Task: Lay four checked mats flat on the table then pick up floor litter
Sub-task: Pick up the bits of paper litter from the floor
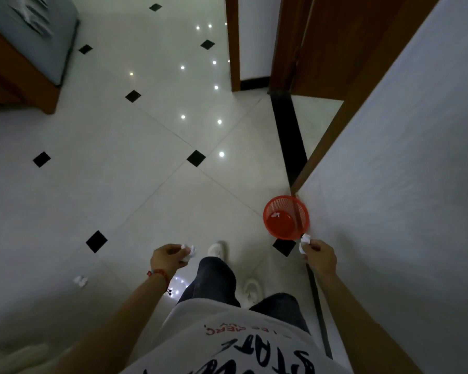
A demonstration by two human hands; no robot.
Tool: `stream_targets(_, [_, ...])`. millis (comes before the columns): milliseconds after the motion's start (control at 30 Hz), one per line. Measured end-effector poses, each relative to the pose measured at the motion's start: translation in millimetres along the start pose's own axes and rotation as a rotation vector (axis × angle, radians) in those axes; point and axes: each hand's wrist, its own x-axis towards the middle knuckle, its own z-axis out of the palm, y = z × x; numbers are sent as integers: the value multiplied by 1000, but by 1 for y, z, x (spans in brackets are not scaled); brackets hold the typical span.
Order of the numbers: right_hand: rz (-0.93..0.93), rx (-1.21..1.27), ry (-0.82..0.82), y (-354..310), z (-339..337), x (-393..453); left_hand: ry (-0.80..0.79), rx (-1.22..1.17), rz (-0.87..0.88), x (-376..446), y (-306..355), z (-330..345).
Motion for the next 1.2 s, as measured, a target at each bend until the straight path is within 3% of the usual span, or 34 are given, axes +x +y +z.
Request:
stream_targets(167, [119,173,82,-18,3,30,-124,167,38,58,69,37])
stream_targets(400, [420,461,276,-32,31,38,-409,514,198,133,184,100])
stream_targets(600, [614,578,381,-33,65,44,-615,642,237,168,230,177])
stream_targets(800, [666,590,379,-16,97,94,-678,738,204,193,197,255])
stream_targets(1000, [671,528,296,33,137,183,-647,697,50,230,113,327])
stream_targets(1200, [761,637,363,80,171,245,-639,681,-49,257,49,386])
